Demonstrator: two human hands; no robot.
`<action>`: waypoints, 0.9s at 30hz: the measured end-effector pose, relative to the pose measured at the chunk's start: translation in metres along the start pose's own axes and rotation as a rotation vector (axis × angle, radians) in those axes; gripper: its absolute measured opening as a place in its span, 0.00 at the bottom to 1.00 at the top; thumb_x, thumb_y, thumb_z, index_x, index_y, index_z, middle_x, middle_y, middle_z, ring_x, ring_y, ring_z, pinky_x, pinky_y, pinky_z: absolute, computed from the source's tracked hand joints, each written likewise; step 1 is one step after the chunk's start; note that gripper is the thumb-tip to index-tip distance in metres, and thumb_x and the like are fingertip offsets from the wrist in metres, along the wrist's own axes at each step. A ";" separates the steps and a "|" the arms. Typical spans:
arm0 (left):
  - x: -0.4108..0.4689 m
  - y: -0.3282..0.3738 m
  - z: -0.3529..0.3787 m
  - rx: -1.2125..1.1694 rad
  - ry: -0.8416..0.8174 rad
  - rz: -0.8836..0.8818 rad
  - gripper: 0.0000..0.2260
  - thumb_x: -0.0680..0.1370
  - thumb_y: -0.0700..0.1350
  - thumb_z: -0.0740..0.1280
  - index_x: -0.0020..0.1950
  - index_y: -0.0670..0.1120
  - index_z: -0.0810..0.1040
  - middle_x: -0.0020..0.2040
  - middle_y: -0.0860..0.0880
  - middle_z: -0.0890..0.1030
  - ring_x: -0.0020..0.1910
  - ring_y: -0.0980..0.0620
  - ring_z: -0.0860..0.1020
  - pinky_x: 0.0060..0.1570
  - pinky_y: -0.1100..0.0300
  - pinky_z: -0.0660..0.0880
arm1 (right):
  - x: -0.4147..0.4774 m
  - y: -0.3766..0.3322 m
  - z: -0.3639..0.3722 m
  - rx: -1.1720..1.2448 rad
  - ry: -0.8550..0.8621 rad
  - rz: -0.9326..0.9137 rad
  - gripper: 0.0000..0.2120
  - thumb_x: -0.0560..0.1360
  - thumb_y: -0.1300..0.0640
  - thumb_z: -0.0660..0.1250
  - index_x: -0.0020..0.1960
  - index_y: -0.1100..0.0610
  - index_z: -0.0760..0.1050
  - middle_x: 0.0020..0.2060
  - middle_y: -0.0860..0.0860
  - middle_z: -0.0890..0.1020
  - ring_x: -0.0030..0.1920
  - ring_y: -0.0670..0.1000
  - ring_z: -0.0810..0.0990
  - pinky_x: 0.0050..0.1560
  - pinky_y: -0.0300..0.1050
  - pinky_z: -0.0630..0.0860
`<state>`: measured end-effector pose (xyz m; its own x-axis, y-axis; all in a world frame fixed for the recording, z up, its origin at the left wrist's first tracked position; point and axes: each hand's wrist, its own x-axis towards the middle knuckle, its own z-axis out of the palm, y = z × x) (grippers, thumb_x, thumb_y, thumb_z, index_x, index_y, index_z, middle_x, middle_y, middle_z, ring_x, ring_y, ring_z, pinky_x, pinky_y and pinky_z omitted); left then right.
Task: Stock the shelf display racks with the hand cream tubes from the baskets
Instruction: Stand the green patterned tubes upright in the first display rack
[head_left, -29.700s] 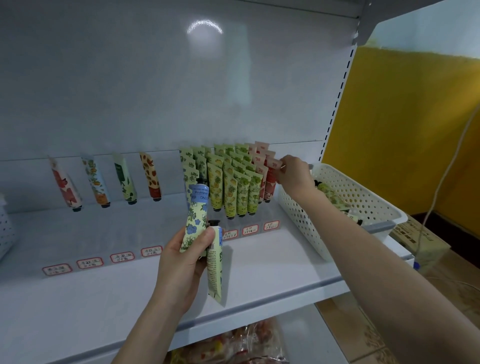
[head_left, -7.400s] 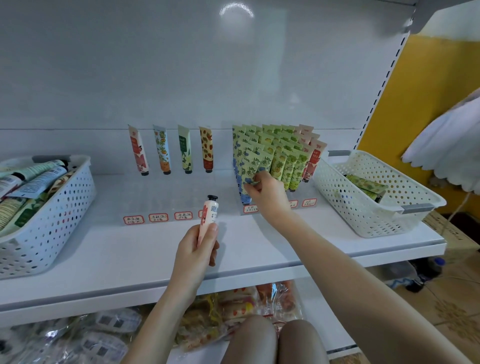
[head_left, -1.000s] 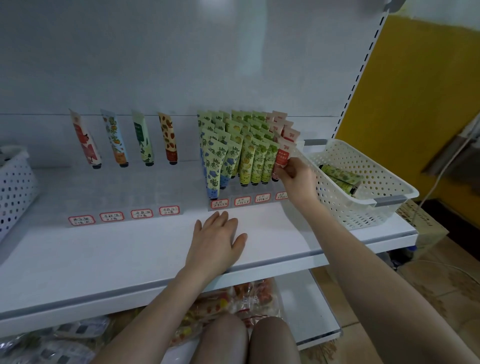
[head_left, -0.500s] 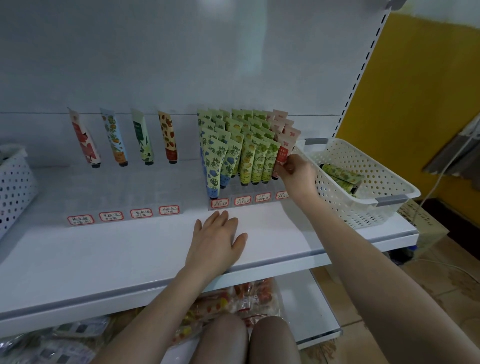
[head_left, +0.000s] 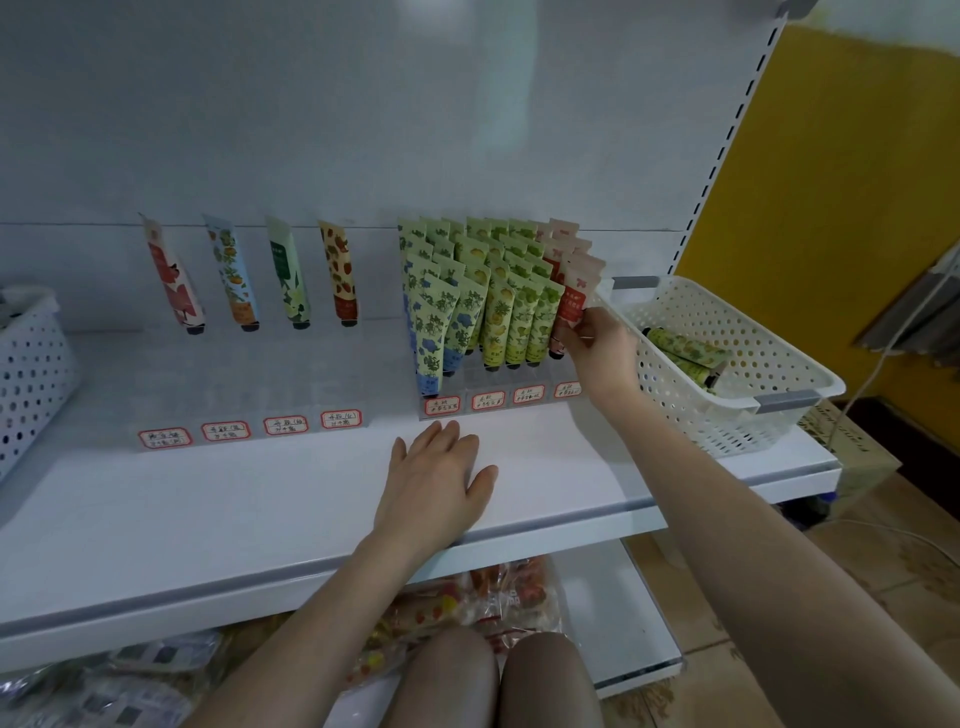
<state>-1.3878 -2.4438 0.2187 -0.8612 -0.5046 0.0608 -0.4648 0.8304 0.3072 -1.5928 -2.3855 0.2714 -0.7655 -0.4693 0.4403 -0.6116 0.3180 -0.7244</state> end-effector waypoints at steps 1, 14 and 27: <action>0.000 0.000 0.000 -0.002 0.000 0.000 0.19 0.81 0.55 0.52 0.67 0.49 0.68 0.73 0.49 0.64 0.74 0.49 0.56 0.71 0.47 0.53 | 0.000 0.000 0.000 0.000 0.004 -0.003 0.08 0.76 0.62 0.64 0.49 0.67 0.75 0.39 0.53 0.77 0.39 0.51 0.73 0.30 0.30 0.64; 0.001 -0.001 0.001 -0.005 0.007 0.001 0.20 0.81 0.56 0.52 0.69 0.49 0.67 0.75 0.49 0.62 0.75 0.49 0.55 0.71 0.47 0.52 | -0.002 -0.003 -0.001 -0.023 0.012 -0.018 0.07 0.76 0.63 0.64 0.49 0.68 0.76 0.38 0.53 0.76 0.38 0.51 0.72 0.30 0.25 0.64; 0.002 -0.002 0.004 0.000 0.005 0.001 0.19 0.80 0.56 0.52 0.67 0.49 0.68 0.74 0.49 0.64 0.74 0.49 0.56 0.71 0.45 0.54 | -0.002 0.001 0.001 -0.026 -0.083 0.015 0.06 0.75 0.63 0.64 0.49 0.66 0.74 0.38 0.55 0.77 0.37 0.52 0.72 0.30 0.39 0.63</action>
<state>-1.3891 -2.4458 0.2144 -0.8607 -0.5047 0.0661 -0.4638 0.8311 0.3068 -1.5912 -2.3848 0.2696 -0.7562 -0.5305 0.3830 -0.6058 0.3465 -0.7162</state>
